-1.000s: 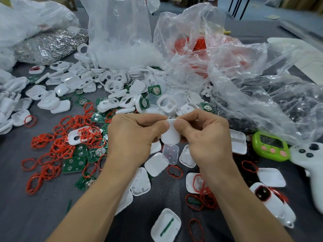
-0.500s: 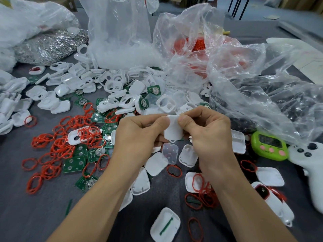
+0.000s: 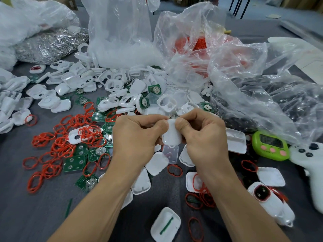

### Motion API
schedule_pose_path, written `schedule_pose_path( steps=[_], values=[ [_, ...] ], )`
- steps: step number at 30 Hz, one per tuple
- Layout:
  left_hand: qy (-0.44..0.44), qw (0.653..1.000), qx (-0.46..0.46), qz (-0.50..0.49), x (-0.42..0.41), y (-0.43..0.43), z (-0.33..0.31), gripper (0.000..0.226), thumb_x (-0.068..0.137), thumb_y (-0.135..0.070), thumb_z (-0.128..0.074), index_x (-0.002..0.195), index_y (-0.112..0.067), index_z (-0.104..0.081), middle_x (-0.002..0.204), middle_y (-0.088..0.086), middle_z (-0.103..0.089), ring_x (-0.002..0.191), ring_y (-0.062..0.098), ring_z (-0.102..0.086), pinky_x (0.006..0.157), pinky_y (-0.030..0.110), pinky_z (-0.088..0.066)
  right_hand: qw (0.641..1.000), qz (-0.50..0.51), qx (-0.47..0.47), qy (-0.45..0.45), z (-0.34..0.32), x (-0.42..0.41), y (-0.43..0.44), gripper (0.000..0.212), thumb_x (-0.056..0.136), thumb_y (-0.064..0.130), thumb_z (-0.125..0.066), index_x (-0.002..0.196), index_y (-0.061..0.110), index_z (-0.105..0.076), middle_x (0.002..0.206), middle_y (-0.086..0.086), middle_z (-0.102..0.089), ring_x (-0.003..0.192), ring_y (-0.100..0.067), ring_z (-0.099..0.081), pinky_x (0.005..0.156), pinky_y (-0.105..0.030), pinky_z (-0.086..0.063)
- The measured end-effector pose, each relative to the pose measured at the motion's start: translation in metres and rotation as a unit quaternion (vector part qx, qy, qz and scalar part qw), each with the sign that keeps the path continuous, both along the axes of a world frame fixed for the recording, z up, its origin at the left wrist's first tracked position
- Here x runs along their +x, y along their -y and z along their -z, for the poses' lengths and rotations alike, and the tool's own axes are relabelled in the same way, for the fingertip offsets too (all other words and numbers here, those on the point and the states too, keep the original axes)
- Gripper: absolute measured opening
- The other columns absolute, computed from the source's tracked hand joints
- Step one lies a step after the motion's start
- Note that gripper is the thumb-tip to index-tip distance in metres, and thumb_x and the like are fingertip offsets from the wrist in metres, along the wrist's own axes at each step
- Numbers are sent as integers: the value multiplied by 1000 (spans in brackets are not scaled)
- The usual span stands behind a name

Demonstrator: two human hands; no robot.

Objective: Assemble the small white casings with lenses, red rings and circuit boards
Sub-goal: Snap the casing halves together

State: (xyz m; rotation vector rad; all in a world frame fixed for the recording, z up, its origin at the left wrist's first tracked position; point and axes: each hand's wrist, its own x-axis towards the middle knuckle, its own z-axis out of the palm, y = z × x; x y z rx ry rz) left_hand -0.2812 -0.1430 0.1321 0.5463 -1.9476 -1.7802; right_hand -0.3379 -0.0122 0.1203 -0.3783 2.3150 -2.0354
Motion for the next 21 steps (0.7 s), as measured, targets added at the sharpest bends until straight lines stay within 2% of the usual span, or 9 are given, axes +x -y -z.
schedule_pose_path(
  steps=[3, 5, 7, 8, 11, 14, 16, 21],
  values=[
    [4, 1000, -4, -2, 0, 2, -1, 27, 84, -3, -80, 73, -27, -82, 56, 8, -71, 45, 15, -59, 48, 25, -52, 1000, -14, 7, 17, -2, 1, 1, 12, 87, 22, -73, 75, 22, -71, 70, -2, -73, 64, -19, -67, 59, -35, -56],
    [10, 1000, -14, -5, 0, 4, -2, 28, 84, -5, -79, 72, -29, -81, 57, 7, -71, 45, 13, -58, 49, 28, -54, 995, -58, -23, 78, -5, 2, 0, 15, 93, 17, -73, 80, 23, -67, 75, -10, -73, 64, -20, -69, 56, -33, -56],
    [17, 1000, -15, -20, -1, 8, -2, 27, 85, -6, -79, 72, -30, -80, 57, 5, -72, 46, 12, -59, 51, 29, -54, 977, -131, -57, 158, -11, 3, -1, 10, 97, 8, -68, 98, 17, -62, 81, -18, -74, 62, -26, -73, 53, -34, -60],
    [16, 999, -3, -27, 0, 9, -2, 28, 86, -6, -78, 71, -30, -80, 59, 6, -72, 47, 13, -60, 52, 29, -56, 970, -156, -58, 176, -13, 3, -2, 16, 97, 1, -64, 106, 14, -60, 80, -18, -75, 62, -28, -75, 56, -35, -62],
    [4, 1000, 8, -27, 1, 10, -2, 29, 87, -9, -78, 72, -33, -82, 64, 6, -75, 53, 17, -66, 57, 35, -61, 968, -173, -58, 174, -19, 0, -6, 31, 94, -12, -60, 115, 10, -59, 76, -13, -76, 62, -30, -75, 57, -34, -63],
    [11, 1000, -12, 22, 3, 9, -2, 20, 87, -14, -80, 86, -34, -83, 66, 4, -76, 57, 17, -68, 63, 44, -63, 975, -152, -54, 154, -19, -3, -11, 32, 92, -15, -62, 110, 11, -64, 71, -16, -75, 57, -27, -73, 54, -29, -58],
    [29, 997, -5, 68, 3, 10, -3, 24, 86, -11, -80, 96, -34, -81, 72, 3, -78, 61, 17, -72, 67, 46, -64, 980, -135, -45, 137, -17, -5, -13, 33, 90, -14, -63, 107, 14, -67, 70, -16, -75, 56, -26, -72, 55, -31, -58],
    [25, 993, 66, 99, 1, 13, -4, 28, 84, 2, -78, 98, -22, -80, 70, 9, -77, 57, 15, -71, 57, 23, -57, 985, -129, -25, 115, -15, -6, -13, 39, 88, -16, -63, 104, 19, -68, 71, -15, -76, 55, -28, -72, 57, -34, -60]
  ],
)
